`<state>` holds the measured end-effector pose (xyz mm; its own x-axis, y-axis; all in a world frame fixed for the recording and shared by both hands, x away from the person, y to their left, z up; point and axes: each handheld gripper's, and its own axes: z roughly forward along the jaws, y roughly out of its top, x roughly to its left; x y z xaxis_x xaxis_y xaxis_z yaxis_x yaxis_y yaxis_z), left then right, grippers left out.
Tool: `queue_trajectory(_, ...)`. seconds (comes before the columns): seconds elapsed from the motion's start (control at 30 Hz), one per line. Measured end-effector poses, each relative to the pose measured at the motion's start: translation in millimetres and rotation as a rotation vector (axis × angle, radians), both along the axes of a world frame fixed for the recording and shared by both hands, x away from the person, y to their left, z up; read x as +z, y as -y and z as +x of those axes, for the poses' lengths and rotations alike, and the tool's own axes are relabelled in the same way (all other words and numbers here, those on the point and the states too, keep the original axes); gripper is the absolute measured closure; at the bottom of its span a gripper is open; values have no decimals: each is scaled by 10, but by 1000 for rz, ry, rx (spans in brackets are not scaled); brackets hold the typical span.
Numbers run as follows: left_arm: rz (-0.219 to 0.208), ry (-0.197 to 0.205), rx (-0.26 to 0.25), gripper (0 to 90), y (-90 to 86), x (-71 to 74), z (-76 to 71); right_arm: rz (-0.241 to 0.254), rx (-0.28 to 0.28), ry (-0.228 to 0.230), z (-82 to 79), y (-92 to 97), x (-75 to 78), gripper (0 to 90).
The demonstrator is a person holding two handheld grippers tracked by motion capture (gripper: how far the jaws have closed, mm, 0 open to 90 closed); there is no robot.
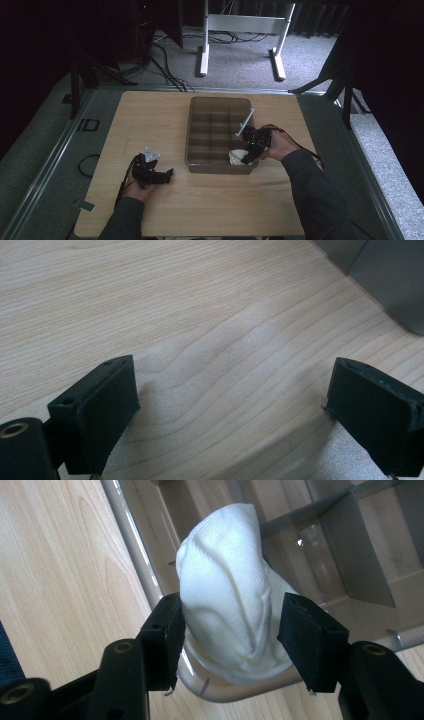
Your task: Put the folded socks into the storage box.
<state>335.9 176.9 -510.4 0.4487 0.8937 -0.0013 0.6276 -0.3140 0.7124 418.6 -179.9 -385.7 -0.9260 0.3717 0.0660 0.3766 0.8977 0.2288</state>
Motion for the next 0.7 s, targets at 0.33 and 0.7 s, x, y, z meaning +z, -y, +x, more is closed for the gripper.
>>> queue_trajectory(0.33, 0, 0, 0, 66, 0, 0, 0, 38, 16, 25, -69, 71, 98, 377)
queue_trajectory(0.7, 0, 0, 0, 66, 0, 0, 0, 61, 37, 78, -118, 21, 291, 433)
